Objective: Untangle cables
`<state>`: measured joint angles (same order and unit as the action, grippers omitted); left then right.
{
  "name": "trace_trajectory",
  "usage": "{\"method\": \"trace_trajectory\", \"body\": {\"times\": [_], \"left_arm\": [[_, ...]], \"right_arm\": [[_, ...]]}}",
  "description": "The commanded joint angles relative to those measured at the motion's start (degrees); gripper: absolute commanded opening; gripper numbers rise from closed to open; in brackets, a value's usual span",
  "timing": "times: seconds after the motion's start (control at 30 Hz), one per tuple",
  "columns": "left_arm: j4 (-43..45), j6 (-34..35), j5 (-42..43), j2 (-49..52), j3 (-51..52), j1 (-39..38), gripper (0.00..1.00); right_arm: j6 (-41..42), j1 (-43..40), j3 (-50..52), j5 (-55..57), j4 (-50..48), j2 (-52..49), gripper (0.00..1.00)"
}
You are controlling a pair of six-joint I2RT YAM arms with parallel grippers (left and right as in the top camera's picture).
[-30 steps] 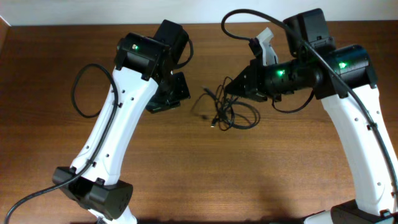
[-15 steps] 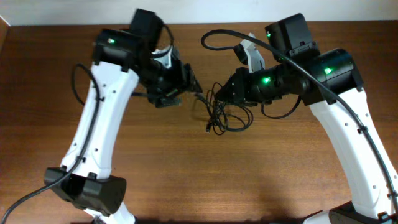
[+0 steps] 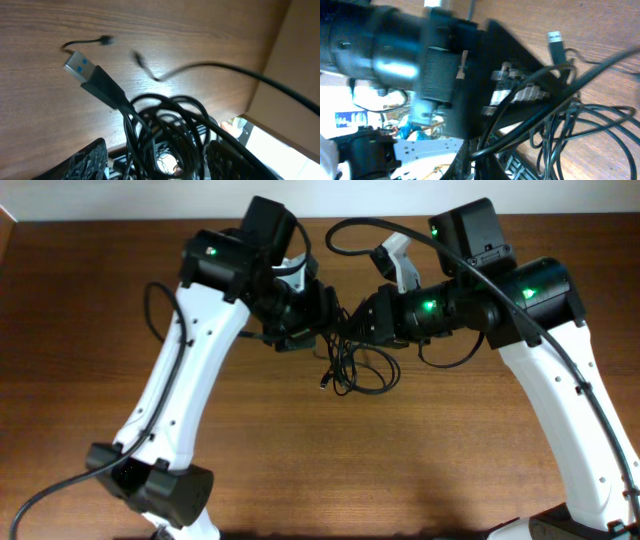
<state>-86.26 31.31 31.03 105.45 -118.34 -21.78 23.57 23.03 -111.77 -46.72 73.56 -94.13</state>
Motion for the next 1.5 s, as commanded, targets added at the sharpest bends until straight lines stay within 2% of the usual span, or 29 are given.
{"method": "trace_trajectory", "body": {"times": [0.0, 0.1, 0.13, 0.17, 0.3, 0.37, 0.43, 0.57, 0.73, 0.77, 0.8, 0.9, 0.97, 1.03, 1.1, 1.17, 1.3, 1.37, 1.4, 1.43, 1.47], "left_arm": [[0.07, 0.57, -1.33, 4.46, 0.13, -3.17, 0.63], [0.09, 0.55, -2.78, 5.35, 0.13, -3.63, 0.39], [0.04, 0.55, -4.11, 5.35, 0.13, -3.63, 0.23], [-0.63, 0.57, -6.67, 5.35, 0.13, -3.56, 0.16], [-7.26, 1.14, -18.75, 5.35, 0.13, -1.88, 0.09], [-10.21, 4.13, -23.02, 5.35, 0.13, -0.35, 0.11], [-10.49, 4.07, -23.37, 5.35, 0.13, 0.59, 0.11], [-10.45, 4.09, -23.43, 5.35, 0.13, 0.59, 0.12], [-10.47, 4.09, -23.32, 5.33, 0.02, 0.59, 0.04], [-10.49, 4.04, -22.62, 5.33, -0.57, 0.59, 0.0], [-10.49, 3.82, -20.81, 5.2, -1.6, 0.59, 0.0], [-10.47, 2.51, -15.26, 4.55, -7.41, 0.5, 0.0], [-10.47, 0.24, -12.33, 3.78, -10.38, 0.42, 0.0], [-10.47, 0.26, -12.15, 2.6, -13.05, 0.42, 0.0], [-10.47, 0.28, -12.04, 2.19, -13.07, 0.42, 0.0], [-10.47, -0.17, -6.29, 2.19, -13.05, 0.04, 0.0], [-10.21, -0.15, 1.38, 2.19, -13.07, -0.57, 0.0], [-9.86, -1.44, 4.35, 2.19, -13.07, -0.57, 0.0], [-10.16, -2.78, 3.69, 2.19, -13.07, -0.55, 0.0], [-10.23, -3.72, 3.39, 2.19, -13.07, -0.55, 0.0], [-10.47, -4.0, 1.11, 2.19, -13.07, -0.55, 0.02]], "right_arm": [[-0.63, 0.22, -0.92, -3.67, -0.48, 1.01, 0.04], [-0.7, 0.15, -0.92, -3.63, -0.48, 1.01, 0.04], [-0.85, 0.15, -0.92, -3.37, -0.46, 1.01, 0.04], [-0.83, 0.15, -0.92, -0.76, -0.09, 1.01, 0.04], [-0.74, 0.15, -0.92, 22.4, 7.3, 1.01, 0.04], [-0.2, 0.15, -0.9, 35.93, 11.04, 1.01, 0.04], [3.96, 0.15, -0.9, 46.45, 14.43, 1.01, 0.04], [4.42, 0.15, -0.63, 54.23, 17.09, 1.01, 0.04], [5.88, 0.15, 3.91, 53.77, 16.98, 0.94, 0.12], [5.86, 0.15, 5.51, 52.72, 16.65, 0.94, 0.13], [5.86, 0.15, 6.86, 52.04, 16.37, 0.94, 0.13], [4.72, 0.22, 10.43, 41.97, 13.77, 0.94, 0.18], [-0.48, 0.22, 11.06, 32.41, 11.56, 0.94, 0.32], [-6.78, 0.22, 11.06, 19.15, 8.33, 0.94, 0.58], [-7.13, 0.22, 11.06, 15.5, 6.34, 0.94, 0.65], [-7.1, 0.22, 11.06, 15.02, 4.46, 0.94, 0.75], [-7.13, 0.24, 11.13, 15.91, 3.91, 0.72, 0.78], [-7.06, 0.22, 11.28, 17.0, 4.13, 0.09, 0.76], [-7.02, 0.2, 11.28, 18.47, 4.11, 0.09, 0.52], [-6.58, 0.2, 11.28, 19.87, 4.13, 0.09, 0.37], [-6.19, 0.15, 11.28, 21.77, 4.13, 0.09, 0.14]]}}
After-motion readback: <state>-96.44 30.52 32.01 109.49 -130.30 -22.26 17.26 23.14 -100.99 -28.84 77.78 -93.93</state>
